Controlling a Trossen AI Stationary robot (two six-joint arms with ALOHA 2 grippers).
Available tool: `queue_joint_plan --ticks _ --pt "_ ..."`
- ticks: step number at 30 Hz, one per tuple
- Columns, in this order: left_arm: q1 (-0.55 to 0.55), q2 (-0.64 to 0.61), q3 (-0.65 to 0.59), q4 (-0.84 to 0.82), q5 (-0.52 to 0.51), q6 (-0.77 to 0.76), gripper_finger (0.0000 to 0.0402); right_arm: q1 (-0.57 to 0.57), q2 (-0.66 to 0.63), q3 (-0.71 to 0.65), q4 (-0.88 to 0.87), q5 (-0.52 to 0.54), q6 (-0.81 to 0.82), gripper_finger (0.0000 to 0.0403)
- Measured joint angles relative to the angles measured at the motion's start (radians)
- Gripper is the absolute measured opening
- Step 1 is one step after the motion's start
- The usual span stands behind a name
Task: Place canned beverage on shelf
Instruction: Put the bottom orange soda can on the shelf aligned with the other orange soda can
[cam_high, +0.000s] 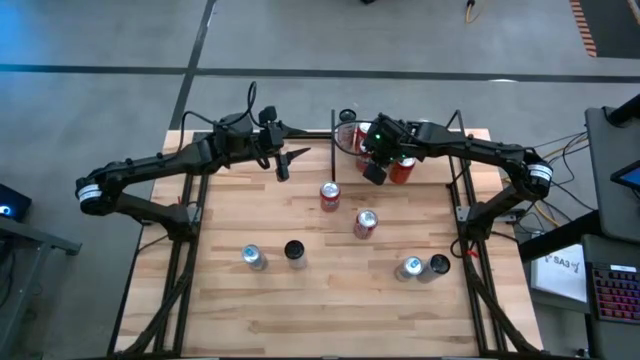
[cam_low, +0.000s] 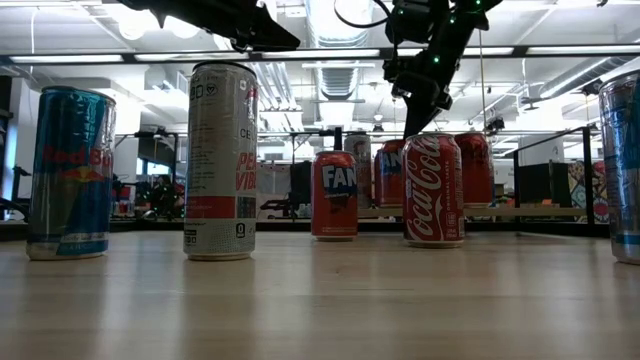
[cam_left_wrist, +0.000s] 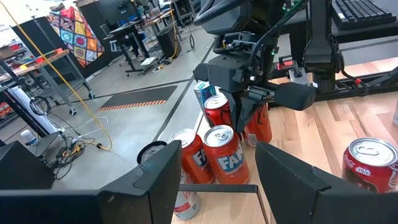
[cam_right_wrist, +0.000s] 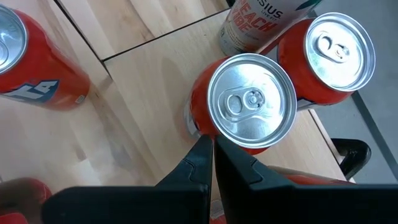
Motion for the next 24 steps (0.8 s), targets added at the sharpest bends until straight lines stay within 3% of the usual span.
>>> queue_joint_plan --ticks 24 --pt "-0.032 0.0 0.0 0.001 0.0 -0.004 0.019 0.0 0.0 0.0 -0.001 -0.003 -0.028 0.0009"
